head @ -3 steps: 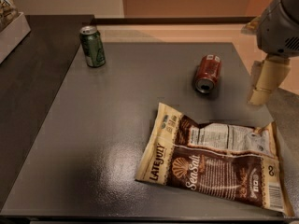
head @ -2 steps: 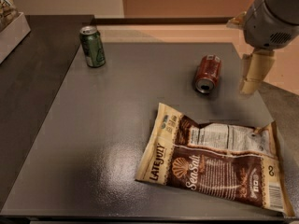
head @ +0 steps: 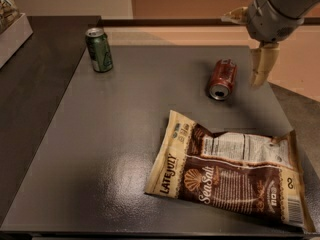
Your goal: Place coke can upright
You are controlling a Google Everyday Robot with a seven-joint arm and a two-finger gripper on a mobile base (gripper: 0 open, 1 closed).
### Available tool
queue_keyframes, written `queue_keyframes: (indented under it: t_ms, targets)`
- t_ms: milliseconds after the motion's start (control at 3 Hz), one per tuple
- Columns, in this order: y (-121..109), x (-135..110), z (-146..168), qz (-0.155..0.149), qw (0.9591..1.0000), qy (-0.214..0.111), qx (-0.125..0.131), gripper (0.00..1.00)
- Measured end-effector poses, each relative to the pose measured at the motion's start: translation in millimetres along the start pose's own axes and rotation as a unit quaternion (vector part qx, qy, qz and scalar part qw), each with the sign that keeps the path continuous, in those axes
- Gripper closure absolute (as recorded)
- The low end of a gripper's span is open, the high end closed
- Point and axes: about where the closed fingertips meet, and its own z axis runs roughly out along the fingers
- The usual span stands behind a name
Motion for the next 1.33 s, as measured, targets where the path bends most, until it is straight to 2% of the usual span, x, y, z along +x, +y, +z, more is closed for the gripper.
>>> queue_keyframes:
  t_ms: [333,667,1000,1333]
  targets:
    - [-10.1,-0.9,9.3,-0.075,0.9972,0.003,-0.002,0.00]
    - [-11.9,-0.8,19.7,-0.147,0.9890,0.020,-0.004,0.00]
    - [-9.6,1.9,32.4,-0.216,0.9757,0.034,-0.016,0.00]
    - [-3.9,1.6,42.7,-0.272,0.9610,0.032,-0.036,0.00]
